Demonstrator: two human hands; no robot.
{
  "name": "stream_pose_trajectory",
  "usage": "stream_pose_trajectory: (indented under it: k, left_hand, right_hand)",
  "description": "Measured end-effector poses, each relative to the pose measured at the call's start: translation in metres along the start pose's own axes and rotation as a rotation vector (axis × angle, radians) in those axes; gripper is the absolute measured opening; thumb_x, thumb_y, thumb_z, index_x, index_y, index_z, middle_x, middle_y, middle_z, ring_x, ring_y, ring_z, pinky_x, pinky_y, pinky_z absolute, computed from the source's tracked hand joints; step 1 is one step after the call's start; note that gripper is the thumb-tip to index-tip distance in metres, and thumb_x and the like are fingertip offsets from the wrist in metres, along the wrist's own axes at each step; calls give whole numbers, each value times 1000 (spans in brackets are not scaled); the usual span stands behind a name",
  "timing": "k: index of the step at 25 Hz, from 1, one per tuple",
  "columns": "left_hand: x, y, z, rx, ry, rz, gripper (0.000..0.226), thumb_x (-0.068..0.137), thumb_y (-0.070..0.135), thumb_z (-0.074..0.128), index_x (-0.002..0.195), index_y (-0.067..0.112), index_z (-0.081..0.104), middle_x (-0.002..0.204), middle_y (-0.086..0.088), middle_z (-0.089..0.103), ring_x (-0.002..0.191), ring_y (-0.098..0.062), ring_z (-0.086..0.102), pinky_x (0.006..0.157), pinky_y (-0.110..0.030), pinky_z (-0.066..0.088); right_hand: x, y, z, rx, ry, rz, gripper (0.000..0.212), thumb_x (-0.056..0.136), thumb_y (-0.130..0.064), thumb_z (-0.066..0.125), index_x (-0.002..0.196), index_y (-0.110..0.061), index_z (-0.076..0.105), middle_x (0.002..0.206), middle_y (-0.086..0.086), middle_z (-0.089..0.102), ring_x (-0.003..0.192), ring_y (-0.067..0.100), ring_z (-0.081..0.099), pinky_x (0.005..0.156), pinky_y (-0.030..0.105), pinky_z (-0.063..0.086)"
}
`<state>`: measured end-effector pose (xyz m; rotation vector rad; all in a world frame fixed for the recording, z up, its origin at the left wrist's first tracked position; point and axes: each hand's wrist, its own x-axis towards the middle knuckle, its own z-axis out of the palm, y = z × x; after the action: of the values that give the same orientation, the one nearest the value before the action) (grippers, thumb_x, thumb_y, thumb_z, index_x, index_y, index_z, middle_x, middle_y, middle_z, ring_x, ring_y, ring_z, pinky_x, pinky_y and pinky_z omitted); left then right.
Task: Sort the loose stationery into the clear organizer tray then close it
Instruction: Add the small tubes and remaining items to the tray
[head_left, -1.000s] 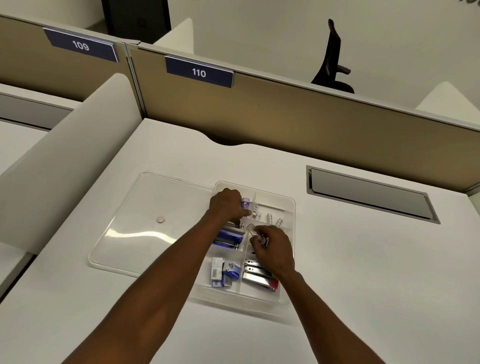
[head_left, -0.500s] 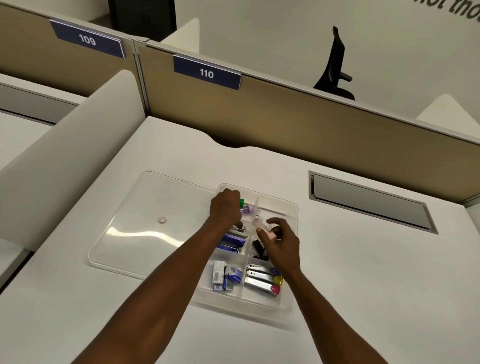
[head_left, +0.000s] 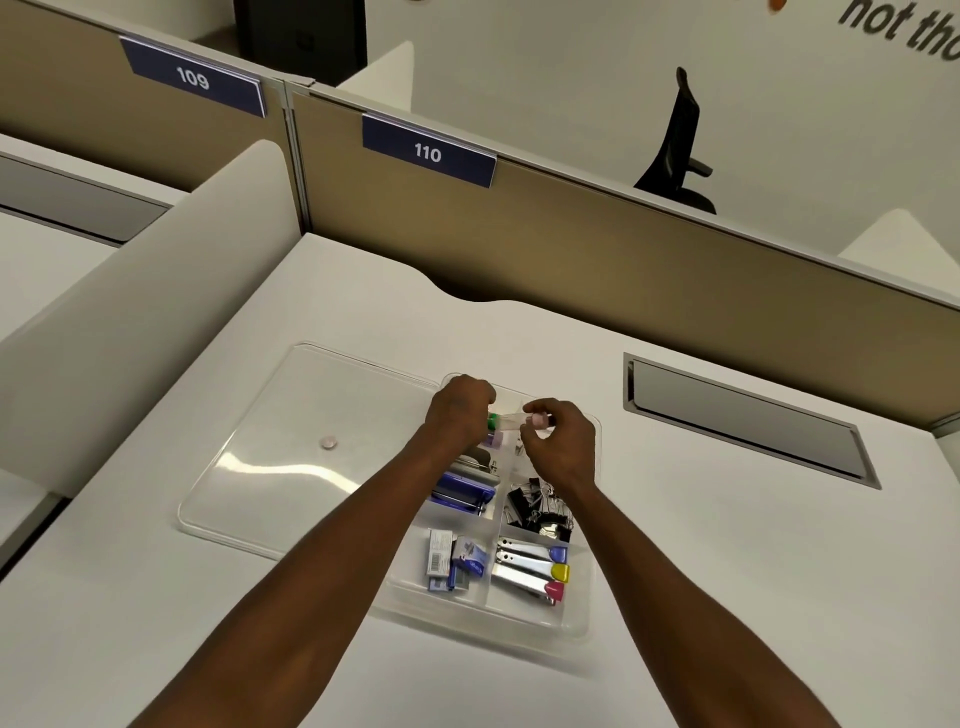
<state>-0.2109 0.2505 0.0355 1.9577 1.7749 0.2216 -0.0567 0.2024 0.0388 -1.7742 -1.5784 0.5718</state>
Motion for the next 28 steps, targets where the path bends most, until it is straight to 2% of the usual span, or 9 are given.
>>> stream_pose_trajectory:
  k: [2, 5, 9, 12, 17, 20, 24, 28]
  left_hand:
    - [-3, -2, 0, -15, -7, 24, 48, 73, 21, 83, 118, 14, 69, 112, -10, 69, 97, -26, 66, 83, -32, 53]
    - [-7, -11, 3, -5, -38, 22, 41, 78, 17, 79, 117, 14, 69, 109, -11, 70, 92, -26, 66, 79, -30, 52]
    - [-10, -19, 4, -111, 95, 40, 62, 79, 11, 78, 136, 13, 54, 135, -11, 58, 120, -29, 57, 99, -33, 47]
    - [-13, -19, 7, -153, 138, 63, 73, 79, 13, 78, 144, 16, 45, 141, -10, 53, 125, -29, 54, 103, -35, 46]
    - [-15, -19, 11, -78, 51, 21, 42, 86, 26, 73, 126, 17, 62, 123, -7, 65, 104, -27, 64, 95, -31, 50]
    - [-12, -15, 9, 10, 6, 14, 37, 87, 25, 72, 123, 15, 63, 120, -8, 66, 102, -26, 65, 92, -31, 51]
    - [-5, -8, 6, 103, -57, 18, 41, 90, 21, 69, 129, 12, 59, 125, -11, 64, 106, -27, 65, 94, -34, 52]
    - [-3, -4, 3, 149, -89, 22, 37, 91, 21, 67, 127, 11, 61, 123, -12, 64, 105, -26, 65, 93, -33, 52]
  right_hand:
    - [7, -4, 4, -23, 24, 12, 19, 85, -11, 72, 104, -14, 74, 109, 5, 69, 100, 20, 64, 91, 33, 52]
    - [12, -9, 14, -103, 4, 1, 18, 87, -13, 70, 104, -15, 74, 111, 6, 68, 99, 18, 62, 83, 24, 44]
    - [15, -7, 23, -213, -9, -14, 18, 91, -21, 67, 109, -20, 70, 114, 2, 69, 104, 19, 60, 82, 22, 37]
    - [18, -9, 29, -277, -24, -62, 17, 92, -20, 67, 108, -20, 69, 113, 0, 70, 107, 19, 55, 80, 22, 35]
    - [21, -10, 37, -417, -183, -235, 18, 88, -12, 71, 106, -10, 69, 116, 8, 63, 93, 27, 63, 76, 28, 49]
    - [22, -6, 38, -541, -259, -286, 24, 86, -18, 74, 108, -8, 73, 112, 9, 62, 86, 27, 63, 75, 31, 52]
    - [23, -9, 37, -561, -364, -323, 29, 90, -21, 66, 117, -11, 71, 118, 10, 65, 101, 31, 62, 83, 38, 51]
    - [24, -7, 34, -624, -430, -384, 37, 94, -25, 58, 129, -15, 64, 126, 10, 66, 115, 31, 56, 91, 40, 47]
